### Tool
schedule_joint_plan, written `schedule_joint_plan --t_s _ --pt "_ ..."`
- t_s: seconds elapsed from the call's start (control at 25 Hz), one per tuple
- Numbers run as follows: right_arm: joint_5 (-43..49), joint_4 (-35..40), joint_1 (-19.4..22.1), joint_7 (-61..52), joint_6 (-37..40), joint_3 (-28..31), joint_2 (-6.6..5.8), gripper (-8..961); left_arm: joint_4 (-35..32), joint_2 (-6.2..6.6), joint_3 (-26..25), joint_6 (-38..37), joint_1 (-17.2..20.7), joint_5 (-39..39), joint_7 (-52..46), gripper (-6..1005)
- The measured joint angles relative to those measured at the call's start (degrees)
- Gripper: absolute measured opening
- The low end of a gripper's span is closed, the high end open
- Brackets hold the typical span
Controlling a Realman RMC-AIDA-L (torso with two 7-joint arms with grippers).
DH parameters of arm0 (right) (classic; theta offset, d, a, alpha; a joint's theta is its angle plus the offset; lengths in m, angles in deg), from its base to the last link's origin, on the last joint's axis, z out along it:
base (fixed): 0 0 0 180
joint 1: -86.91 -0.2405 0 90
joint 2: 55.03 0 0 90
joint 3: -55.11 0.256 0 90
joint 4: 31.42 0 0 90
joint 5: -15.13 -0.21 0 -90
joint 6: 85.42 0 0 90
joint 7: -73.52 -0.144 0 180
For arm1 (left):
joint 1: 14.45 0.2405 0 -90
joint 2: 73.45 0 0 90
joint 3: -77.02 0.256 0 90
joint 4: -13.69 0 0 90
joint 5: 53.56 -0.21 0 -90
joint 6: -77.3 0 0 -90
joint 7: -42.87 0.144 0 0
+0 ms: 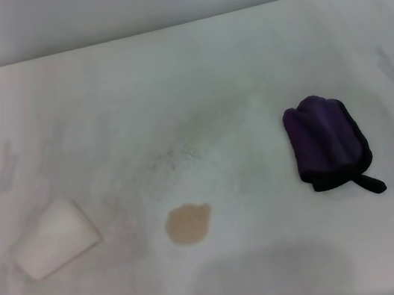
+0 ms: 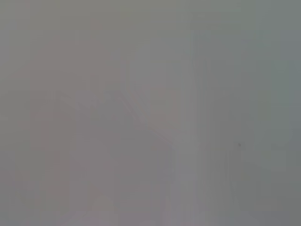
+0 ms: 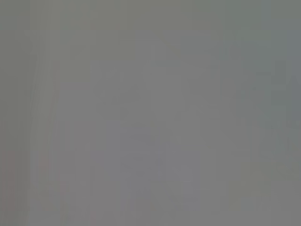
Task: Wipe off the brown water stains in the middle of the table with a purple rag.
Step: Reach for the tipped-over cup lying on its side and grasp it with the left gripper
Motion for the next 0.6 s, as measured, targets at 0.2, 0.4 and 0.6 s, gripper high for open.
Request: schedule_joint_plan --t_s 0.2,0.4,0.6 --pt "-0.1 0.2 -0.6 0.0 -0.3 -0.2 0.09 857 0.0 -0.02 0.0 0.3 -0.1 0.0 0.0 876" --pt "0.0 0.3 -0.9 0.0 -0.5 -0.2 0.09 857 0.0 0.05 0.0 1.9 -0.9 0.1 0.0 877" --pt "0.0 0.3 -0.9 0.0 -0.9 -0.3 0.09 857 -0.2 0.07 0.0 2.0 -1.1 0.0 0.0 877"
